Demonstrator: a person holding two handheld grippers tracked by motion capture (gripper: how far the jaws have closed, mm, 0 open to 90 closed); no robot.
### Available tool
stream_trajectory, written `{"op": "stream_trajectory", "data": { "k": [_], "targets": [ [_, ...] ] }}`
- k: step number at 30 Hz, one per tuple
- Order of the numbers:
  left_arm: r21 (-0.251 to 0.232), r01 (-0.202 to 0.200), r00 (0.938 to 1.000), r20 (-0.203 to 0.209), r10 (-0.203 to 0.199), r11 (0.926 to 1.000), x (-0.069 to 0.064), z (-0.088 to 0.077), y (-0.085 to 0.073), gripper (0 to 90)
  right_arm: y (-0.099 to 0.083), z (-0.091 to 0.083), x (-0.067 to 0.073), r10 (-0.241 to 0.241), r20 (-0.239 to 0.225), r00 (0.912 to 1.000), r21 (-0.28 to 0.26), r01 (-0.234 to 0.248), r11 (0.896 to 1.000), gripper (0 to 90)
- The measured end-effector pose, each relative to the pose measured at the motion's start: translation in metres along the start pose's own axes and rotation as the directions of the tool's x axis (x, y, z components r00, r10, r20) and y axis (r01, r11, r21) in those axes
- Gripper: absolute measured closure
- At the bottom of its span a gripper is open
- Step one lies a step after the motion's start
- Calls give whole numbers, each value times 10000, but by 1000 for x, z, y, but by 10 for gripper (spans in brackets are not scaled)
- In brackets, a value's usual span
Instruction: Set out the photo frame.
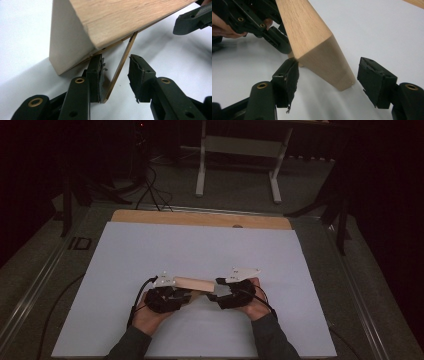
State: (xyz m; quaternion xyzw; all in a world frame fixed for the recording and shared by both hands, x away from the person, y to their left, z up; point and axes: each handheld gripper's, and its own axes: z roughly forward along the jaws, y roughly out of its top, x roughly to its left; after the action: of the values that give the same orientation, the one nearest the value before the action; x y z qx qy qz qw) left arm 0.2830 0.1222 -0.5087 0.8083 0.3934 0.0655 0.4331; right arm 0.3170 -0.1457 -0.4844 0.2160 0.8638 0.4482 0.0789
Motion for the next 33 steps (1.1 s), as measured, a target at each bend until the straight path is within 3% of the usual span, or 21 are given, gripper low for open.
{"op": "stream_trajectory", "data": {
  "k": [5, 17, 33],
  "targets": [
    [-58, 8, 10000, -74, -9, 10000, 0, -3, 0, 640, -3, -5, -4, 29, -63, 10000, -43, -30, 10000, 341],
    [-103, -394, 9982, -449, 389, 9992, -4, -9, 2, 701, -10, -13, -11, -88, -159, 9998, 217, 91, 9997, 366],
    [-157, -673, 9952, -720, 660, 9976, -8, -11, 3, 749, -11, -14, -19, 414, 1045, 9937, -76, -408, 9991, 418]
  ]
}}
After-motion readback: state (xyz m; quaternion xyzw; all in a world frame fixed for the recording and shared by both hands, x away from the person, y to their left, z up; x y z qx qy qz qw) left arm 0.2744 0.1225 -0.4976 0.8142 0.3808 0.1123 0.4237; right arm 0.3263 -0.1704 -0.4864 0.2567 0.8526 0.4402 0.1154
